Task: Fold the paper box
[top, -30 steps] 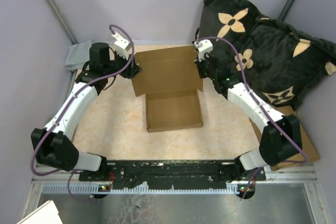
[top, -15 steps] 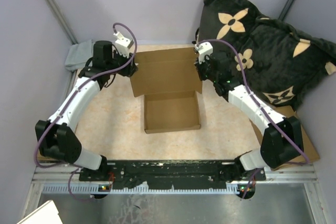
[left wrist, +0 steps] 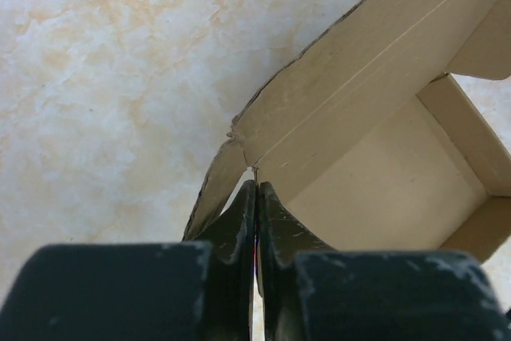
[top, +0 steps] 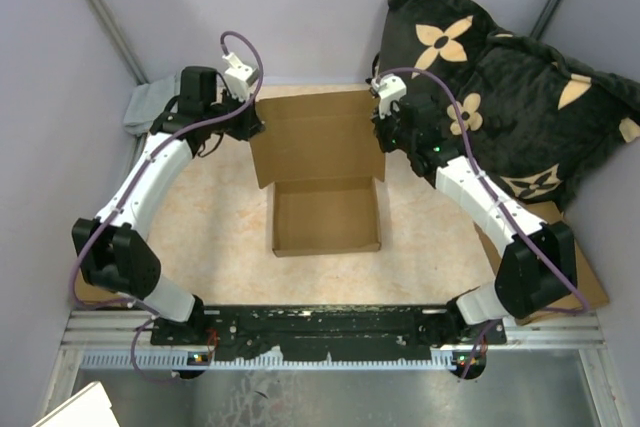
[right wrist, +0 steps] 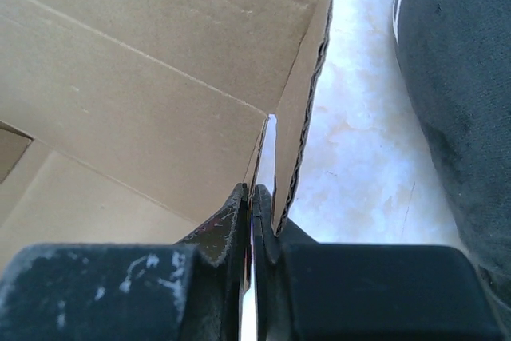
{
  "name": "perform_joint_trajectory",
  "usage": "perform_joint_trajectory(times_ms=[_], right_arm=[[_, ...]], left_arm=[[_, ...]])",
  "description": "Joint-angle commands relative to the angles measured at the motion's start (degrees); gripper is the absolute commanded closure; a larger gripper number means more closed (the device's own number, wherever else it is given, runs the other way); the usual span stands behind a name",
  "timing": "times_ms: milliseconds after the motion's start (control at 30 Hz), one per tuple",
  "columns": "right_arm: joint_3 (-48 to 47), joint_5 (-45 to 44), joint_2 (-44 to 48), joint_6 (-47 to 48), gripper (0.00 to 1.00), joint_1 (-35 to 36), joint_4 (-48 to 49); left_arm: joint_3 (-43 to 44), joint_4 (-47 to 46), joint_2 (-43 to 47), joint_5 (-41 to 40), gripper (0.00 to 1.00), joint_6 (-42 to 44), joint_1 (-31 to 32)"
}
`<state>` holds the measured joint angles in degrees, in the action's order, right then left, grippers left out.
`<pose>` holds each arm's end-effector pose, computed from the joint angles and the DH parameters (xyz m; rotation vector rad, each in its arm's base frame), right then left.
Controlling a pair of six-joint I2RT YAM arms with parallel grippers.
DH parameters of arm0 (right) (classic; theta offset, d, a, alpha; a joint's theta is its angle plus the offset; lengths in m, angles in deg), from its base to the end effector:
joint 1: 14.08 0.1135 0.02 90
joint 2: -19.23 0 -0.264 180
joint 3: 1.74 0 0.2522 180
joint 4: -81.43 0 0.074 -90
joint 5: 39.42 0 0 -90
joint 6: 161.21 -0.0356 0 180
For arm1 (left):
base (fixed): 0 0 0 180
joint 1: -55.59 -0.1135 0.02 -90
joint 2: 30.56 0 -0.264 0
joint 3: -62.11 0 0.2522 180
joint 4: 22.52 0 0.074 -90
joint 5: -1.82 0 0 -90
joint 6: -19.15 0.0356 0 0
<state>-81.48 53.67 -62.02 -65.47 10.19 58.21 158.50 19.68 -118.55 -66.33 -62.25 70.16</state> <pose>0.3014 0.1380 0.3220 -0.5542 1.9335 0.2609 0.3346 -0.1007 0.3546 0.6454 2.0507 -0.4717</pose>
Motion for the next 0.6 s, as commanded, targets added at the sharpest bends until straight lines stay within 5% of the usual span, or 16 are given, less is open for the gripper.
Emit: perform_joint_trajectory(times_ms=[0,300,567], right_arm=[[-6.62,2.01,-1.27,-4.41,0.95,0.25,-4.72],[-11.77,3.19,-3.84,-6.95,0.89,0.25,-12.28],[-10.44,1.30,-3.59,-9.17,0.96,0.27,-10.78]], left_arm=[[4.72,6.43,-3.08,6.24,0.98,-2.42,0.77],[5.06,8.82,-4.41,8.00,1.00,-3.47,1.34],[4.31,11.55,-4.21,6.76,0.82,-3.79,1.60]])
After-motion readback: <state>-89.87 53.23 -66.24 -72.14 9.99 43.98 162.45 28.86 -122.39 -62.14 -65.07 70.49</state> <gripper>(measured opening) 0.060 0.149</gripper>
